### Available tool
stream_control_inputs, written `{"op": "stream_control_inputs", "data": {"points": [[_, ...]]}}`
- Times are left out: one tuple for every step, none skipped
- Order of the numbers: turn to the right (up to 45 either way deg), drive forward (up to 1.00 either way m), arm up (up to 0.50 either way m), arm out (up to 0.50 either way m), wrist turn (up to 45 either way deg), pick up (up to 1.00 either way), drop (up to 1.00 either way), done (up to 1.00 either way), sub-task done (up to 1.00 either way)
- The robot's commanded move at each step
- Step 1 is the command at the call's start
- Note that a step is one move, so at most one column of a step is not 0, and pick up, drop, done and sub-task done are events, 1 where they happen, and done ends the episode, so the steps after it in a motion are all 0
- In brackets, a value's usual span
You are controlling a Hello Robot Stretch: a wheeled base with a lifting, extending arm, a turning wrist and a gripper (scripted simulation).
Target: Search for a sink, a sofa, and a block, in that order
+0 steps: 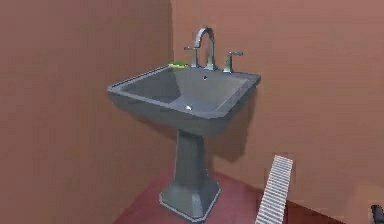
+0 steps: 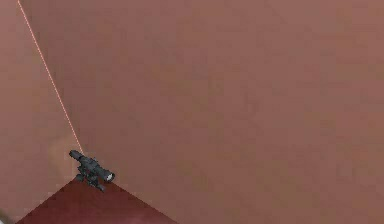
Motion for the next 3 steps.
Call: {"op": "stream_control_inputs", "data": {"points": [[0.0,0.00,0.00,0.00,0.0,0.00,0.00,0.00,1.00],[-45.0,0.00,0.00,0.00,0.0,0.00,0.00,0.00,0.00],[-45.0,0.00,0.00,0.00,0.0,0.00,0.00,0.00,0.00]]}}
